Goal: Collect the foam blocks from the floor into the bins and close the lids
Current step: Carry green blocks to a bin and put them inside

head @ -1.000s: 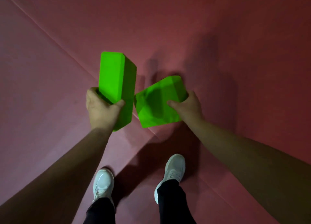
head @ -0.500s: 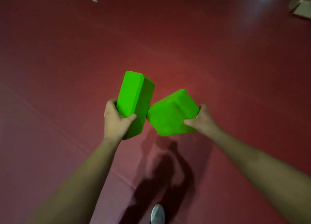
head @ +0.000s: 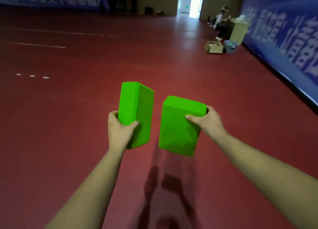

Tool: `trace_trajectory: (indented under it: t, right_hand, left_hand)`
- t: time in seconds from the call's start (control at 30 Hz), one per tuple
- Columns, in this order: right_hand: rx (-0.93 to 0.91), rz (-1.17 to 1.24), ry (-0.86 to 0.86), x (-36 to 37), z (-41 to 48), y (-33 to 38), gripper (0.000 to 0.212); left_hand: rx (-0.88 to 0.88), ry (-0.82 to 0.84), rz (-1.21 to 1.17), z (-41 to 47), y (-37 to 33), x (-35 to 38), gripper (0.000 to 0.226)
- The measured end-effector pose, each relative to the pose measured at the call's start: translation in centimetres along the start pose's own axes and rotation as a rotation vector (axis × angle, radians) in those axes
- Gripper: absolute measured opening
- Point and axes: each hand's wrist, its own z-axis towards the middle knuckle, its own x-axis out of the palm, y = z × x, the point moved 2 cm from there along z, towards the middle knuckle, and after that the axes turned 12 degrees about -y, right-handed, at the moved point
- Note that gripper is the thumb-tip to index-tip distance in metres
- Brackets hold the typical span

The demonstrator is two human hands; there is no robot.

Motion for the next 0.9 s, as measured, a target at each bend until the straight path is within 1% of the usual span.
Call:
trace_trajectory:
  t: [0.03, 0.07, 0.17, 0.2, 0.33, 0.43, 0.53, 0.67, 0.9]
  right_hand:
    - [-0.001, -0.031, -0.040, -0.8, -0.1, -0.1, 0.054]
    - [0.019, -0.048, -0.083, -1.7, -0.5, -0.2, 0.058]
    - [0.086, -0.082, -0.238, -4.2, -2.6, -1.2, 0.079]
    - [0.101, -0.103, -0.282, -5.0, -3.7, -1.7, 0.083]
    - [0.240, -0.162, -0.502, -8.6, -10.6, -4.2, 0.080]
    - [0.372, -0.211, -0.662, -11.4, -17.1, -5.7, 0.084]
    - [0.469, -0.247, -0.800, -14.5, -24.4, -6.4, 0.080]
    - [0.567, -0.266, -0.978, -19.1, -34.8, -5.8, 0.077]
    - [0.737, -0.293, -1.293, -27.0, -55.1, -4.6, 0.090]
  left_hand:
    - [0.018, 0.033, -0.020, 0.3, -0.5, 0.9, 0.074]
    - [0.034, 0.073, -0.036, 0.5, -0.9, 1.8, 0.075]
    - [0.090, 0.218, -0.071, 0.9, -1.6, 4.4, 0.077]
    - [0.103, 0.271, -0.081, 0.8, -1.7, 5.1, 0.076]
    - [0.162, 0.474, -0.130, -0.5, -2.0, 6.9, 0.077]
    - [0.206, 0.616, -0.162, -3.4, -2.3, 7.3, 0.077]
    - [0.247, 0.773, -0.201, -8.0, -3.6, 7.4, 0.076]
    - [0.324, 0.985, -0.257, -16.6, -6.7, 6.2, 0.075]
    - [0.457, 1.328, -0.370, -35.1, -12.9, 0.3, 0.075]
